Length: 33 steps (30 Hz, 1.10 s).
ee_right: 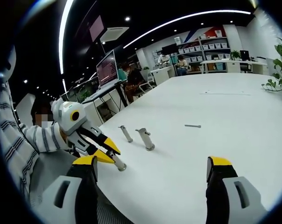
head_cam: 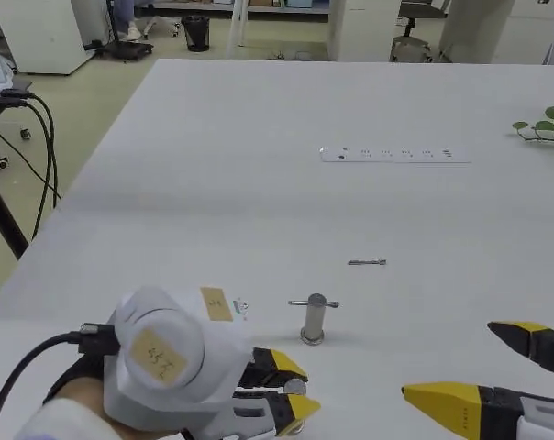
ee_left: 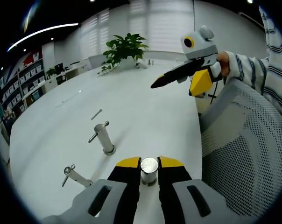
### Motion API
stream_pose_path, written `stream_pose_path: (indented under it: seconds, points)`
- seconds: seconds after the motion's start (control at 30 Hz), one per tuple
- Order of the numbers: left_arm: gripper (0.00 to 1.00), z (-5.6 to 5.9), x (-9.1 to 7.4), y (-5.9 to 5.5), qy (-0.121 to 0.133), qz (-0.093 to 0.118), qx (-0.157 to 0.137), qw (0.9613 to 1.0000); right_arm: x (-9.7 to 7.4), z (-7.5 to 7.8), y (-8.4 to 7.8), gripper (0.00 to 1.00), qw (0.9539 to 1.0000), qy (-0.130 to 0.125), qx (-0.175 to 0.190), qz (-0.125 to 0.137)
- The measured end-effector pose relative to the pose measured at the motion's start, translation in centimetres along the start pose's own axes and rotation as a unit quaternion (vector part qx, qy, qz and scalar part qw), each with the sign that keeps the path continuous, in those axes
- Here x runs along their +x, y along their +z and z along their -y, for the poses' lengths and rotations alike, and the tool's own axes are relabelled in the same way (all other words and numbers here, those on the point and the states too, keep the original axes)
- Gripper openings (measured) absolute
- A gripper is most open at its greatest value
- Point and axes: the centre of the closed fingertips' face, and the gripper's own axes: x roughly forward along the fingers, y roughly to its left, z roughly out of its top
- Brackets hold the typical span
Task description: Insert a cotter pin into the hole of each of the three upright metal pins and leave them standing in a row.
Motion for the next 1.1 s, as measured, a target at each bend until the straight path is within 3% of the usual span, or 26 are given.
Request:
stream_pose_path:
  seconds: [0.37,0.47,0.57,0.63,0.73,0.9,1.0,1.1]
  points:
    - [0.11,0.0,-0.5,0.4,0.002,0.017,-0.020,0.9996,0.1,-0.2,0.0,0.96,1.0000,0.004,-0.005,-0.008]
    - [0.15,-0.1,-0.9,0.0,-0.001,0.012,-0.031,0.9995,0.2,-0.3,0.0,0.96,0.9999,0.006,-0.009,-0.009]
    - [0.31,0.5,-1.6,-0.3,-0.011,0.009,-0.025,0.9996,0.3,-0.4,0.1,0.96,0.9998,0.007,-0.014,-0.014]
    - [0.44,0.6,-2.0,0.0,-0.008,0.021,-0.024,0.9994,0.3,-0.3,0.1,0.96,0.9997,0.006,-0.017,-0.015]
    - [0.51,1.0,-2.9,0.4,-0.015,0.042,-0.021,0.9988,0.3,-0.2,0.2,0.96,0.9996,0.005,-0.020,-0.019]
    - [0.63,1.4,-3.7,-0.2,-0.014,0.039,-0.019,0.9990,0.4,0.1,0.2,0.95,0.9992,0.005,-0.028,-0.027]
    - [0.75,1.7,-4.4,-0.1,-0.016,0.049,-0.037,0.9980,0.4,0.3,0.3,0.95,0.9990,0.005,-0.032,-0.029]
    - [0.85,1.8,-4.8,-0.4,-0.016,0.042,-0.047,0.9979,0.5,0.6,0.5,0.95,0.9988,0.004,-0.037,-0.034]
